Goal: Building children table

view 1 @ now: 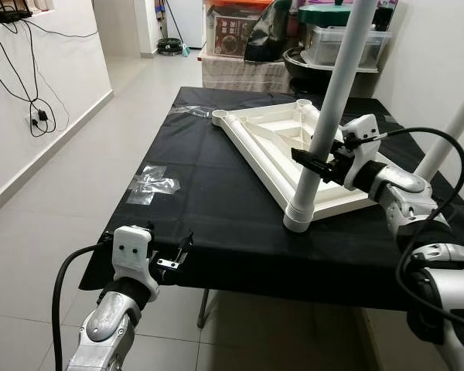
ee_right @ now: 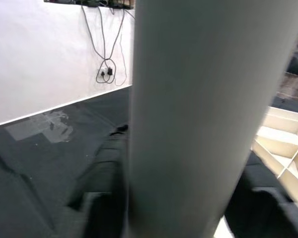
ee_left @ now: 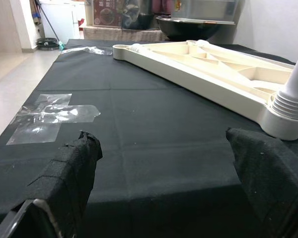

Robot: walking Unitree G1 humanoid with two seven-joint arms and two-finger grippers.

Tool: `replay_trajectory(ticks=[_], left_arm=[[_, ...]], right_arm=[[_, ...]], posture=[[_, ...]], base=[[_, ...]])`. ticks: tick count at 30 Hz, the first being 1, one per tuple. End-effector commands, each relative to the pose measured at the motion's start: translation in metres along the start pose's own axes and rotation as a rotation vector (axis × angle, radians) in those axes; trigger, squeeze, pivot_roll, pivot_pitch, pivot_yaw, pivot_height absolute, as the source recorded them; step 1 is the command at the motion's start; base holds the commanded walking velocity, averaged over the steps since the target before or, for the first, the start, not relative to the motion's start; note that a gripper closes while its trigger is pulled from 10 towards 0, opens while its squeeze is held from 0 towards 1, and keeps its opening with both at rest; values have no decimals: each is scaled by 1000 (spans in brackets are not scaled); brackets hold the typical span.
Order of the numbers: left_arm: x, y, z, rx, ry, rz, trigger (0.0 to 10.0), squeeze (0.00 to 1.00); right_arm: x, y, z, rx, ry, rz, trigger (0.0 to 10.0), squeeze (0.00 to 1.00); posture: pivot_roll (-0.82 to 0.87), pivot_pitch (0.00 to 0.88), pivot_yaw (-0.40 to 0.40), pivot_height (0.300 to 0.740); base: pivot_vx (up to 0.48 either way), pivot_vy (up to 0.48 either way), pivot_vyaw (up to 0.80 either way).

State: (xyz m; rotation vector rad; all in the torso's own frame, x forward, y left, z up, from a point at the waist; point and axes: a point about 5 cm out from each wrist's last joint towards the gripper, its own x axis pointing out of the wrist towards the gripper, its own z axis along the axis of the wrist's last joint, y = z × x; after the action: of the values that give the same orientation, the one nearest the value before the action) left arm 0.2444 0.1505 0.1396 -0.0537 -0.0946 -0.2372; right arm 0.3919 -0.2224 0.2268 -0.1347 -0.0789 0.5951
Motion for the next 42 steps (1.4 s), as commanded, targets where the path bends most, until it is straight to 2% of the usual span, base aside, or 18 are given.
replay_trajectory(ticks=[1, 9, 14, 24, 27, 31, 32, 34, 35, 36, 37, 38, 39, 40, 42], left_arm=[[1, -1, -1, 1, 1, -2, 10000, 0], [1, -2, -1, 0, 2, -5, 10000, 0], [1, -2, -2, -1, 6, -9, 10000, 0], [2, -3, -3, -4, 11, -14, 10000, 0], [2, -3, -3, -4, 11, -14, 10000, 0], [2, -4, -3, -4, 12, -13, 10000, 0], [2, -4, -4, -4, 13, -14, 10000, 0], [2, -4, -4, -4, 13, -14, 10000, 0], [2, -5, -4, -5, 12, -15, 10000, 0], [2, -5, -4, -5, 12, -15, 10000, 0], [3, -5, -4, -6, 11, -16, 10000, 0], [3, -5, -4, -6, 11, -16, 10000, 0], [3, -5, -4, -5, 10, -16, 10000, 0], [3, -5, -4, -5, 10, -16, 10000, 0], [4, -4, -4, -2, 8, -11, 10000, 0]], right_arm=[[1, 0, 0, -12, 0, -8, 0, 0], [2, 1, -4, 10, 4, -42, 0, 0], [0, -1, -12, 51, 36, -112, 0, 0], [-4, 2, -44, 181, 131, -285, 0, 0], [-4, 2, -44, 181, 131, -285, 0, 0], [-4, 9, -56, 198, 156, -332, 0, 0], [-3, 13, -65, 216, 187, -385, 0, 0], [-3, 13, -65, 216, 187, -385, 0, 0], [-3, 18, -75, 220, 228, -456, 0, 0], [-3, 18, -75, 220, 228, -456, 0, 0], [-2, 22, -80, 216, 257, -518, 0, 0], [-2, 22, -80, 216, 257, -518, 0, 0], [-2, 25, -85, 216, 281, -596, 0, 0], [-2, 25, -85, 216, 281, -596, 0, 0], [-4, 34, -95, 231, 314, -820, 0, 0]], posture=[[110, 0, -100, 740], [108, 0, -96, 740], [103, 0, -93, 740], [98, 0, -91, 740], [98, 0, -91, 740], [94, 0, -92, 740], [89, 0, -90, 740], [89, 0, -90, 740], [88, 0, -90, 740], [88, 0, -90, 740], [88, 0, -90, 740], [88, 0, -90, 740], [87, 0, -93, 740], [87, 0, -93, 740], [86, 0, -97, 740]], base=[[0, 0, 0], [0, 0, 0], [0, 0, 0], [0, 0, 0], [0, 0, 0], [0, 0, 0], [0, 0, 0], [0, 0, 0], [0, 0, 0], [0, 0, 0], [0, 0, 0], [0, 0, 0], [0, 0, 0], [0, 0, 0], [0, 0, 0]])
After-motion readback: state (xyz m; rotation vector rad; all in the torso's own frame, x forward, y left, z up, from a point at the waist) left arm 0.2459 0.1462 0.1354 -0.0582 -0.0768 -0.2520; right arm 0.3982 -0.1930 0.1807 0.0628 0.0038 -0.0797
